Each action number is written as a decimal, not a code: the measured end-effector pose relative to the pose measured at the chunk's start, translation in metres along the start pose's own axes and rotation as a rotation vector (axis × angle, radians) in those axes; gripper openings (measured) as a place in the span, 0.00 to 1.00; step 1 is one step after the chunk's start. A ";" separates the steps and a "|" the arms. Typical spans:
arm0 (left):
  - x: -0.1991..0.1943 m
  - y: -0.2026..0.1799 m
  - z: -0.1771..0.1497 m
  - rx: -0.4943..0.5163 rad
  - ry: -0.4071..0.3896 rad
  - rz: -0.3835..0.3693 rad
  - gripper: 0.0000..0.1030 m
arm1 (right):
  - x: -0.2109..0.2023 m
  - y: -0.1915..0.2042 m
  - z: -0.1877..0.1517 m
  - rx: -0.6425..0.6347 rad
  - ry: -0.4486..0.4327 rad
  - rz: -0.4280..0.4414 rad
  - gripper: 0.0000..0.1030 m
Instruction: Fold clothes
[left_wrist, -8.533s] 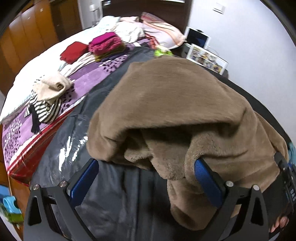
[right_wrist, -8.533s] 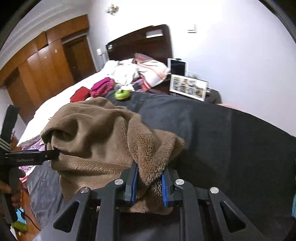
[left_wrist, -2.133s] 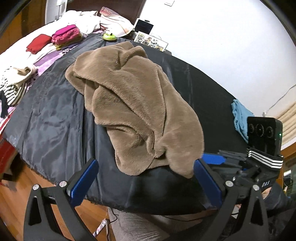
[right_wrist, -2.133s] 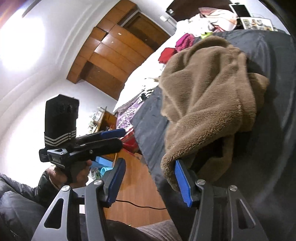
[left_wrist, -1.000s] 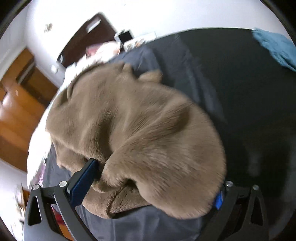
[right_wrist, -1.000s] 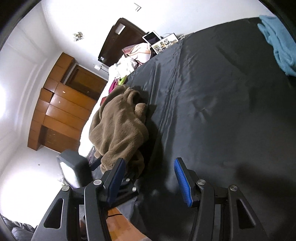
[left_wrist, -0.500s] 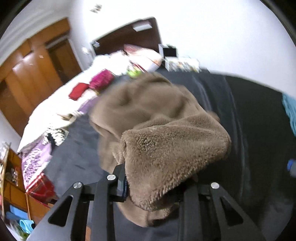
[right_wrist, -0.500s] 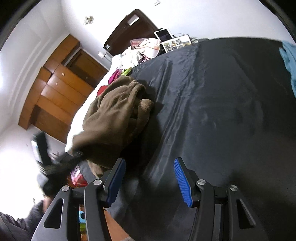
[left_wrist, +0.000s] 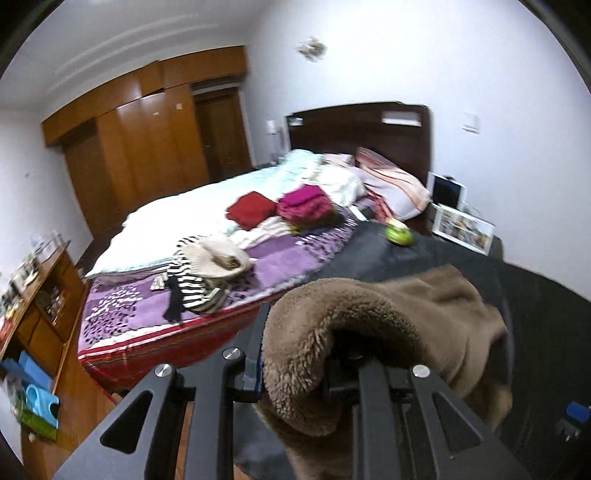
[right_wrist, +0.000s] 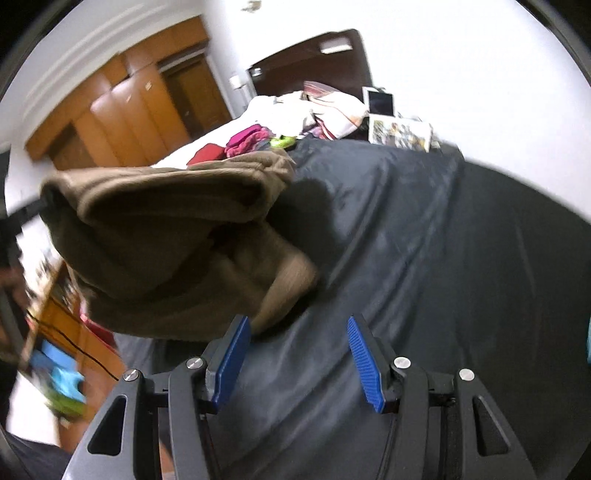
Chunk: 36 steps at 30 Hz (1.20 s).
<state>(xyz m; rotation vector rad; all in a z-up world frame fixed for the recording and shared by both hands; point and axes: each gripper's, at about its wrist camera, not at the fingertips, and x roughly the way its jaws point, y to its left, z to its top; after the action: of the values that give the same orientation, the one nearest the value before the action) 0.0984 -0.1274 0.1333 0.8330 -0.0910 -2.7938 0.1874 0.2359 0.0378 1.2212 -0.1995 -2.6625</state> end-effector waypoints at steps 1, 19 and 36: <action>0.006 0.010 0.003 -0.017 0.007 0.012 0.23 | 0.005 0.006 0.004 -0.029 0.000 -0.004 0.55; 0.083 0.097 0.036 -0.084 0.045 0.049 0.23 | 0.118 0.138 0.030 -0.758 -0.135 -0.182 0.60; 0.104 0.115 0.051 -0.054 0.038 -0.002 0.23 | 0.207 0.175 0.055 -0.766 0.074 -0.050 0.22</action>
<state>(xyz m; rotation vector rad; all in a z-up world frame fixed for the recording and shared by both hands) 0.0084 -0.2633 0.1349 0.8729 -0.0088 -2.7675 0.0361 0.0185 -0.0423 1.0432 0.7926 -2.3349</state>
